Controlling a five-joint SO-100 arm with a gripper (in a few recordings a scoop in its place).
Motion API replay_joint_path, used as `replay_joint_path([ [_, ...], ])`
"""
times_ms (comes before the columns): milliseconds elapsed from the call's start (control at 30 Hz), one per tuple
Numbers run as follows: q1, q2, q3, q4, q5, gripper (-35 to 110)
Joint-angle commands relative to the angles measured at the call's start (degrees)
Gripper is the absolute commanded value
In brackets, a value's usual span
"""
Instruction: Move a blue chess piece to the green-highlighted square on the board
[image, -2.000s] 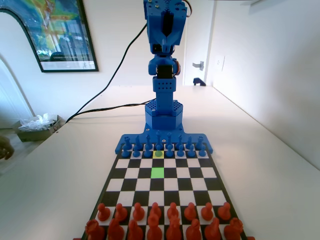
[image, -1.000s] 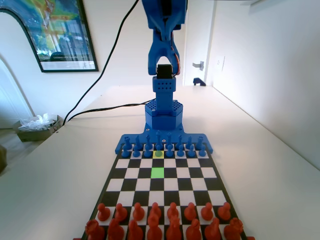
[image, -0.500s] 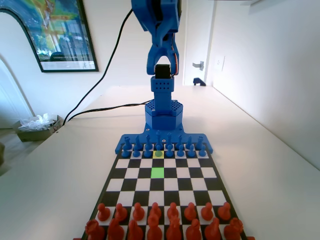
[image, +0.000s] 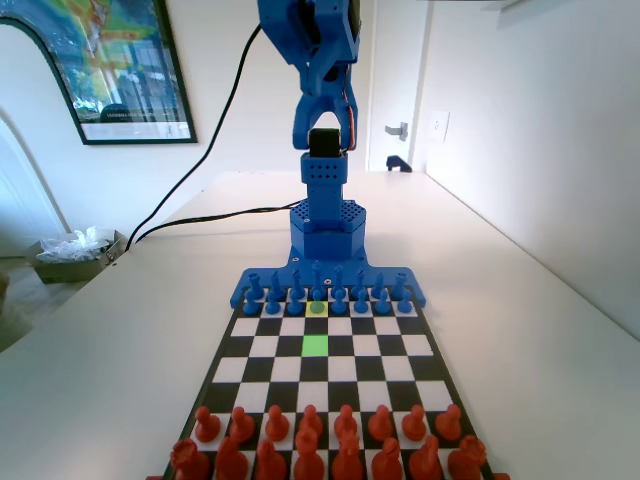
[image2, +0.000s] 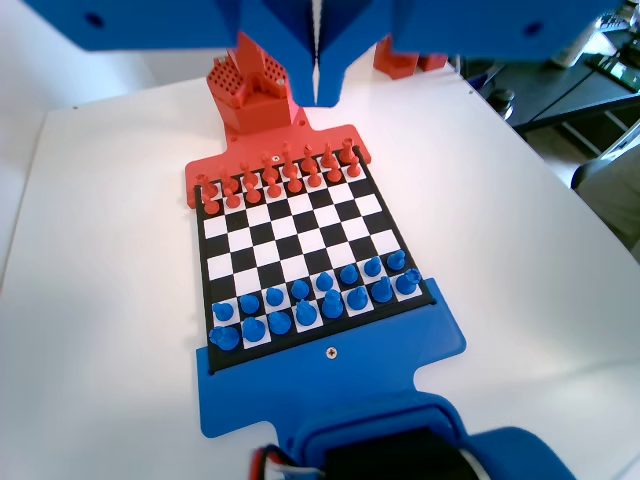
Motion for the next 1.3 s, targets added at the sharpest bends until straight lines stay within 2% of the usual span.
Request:
replay_joint_path([
  [0, 0.0, -1.1, -4.7, 1.1, 0.4, 2],
  [1267, 0.8, -4.0, -6.7, 1.1, -0.5, 2],
])
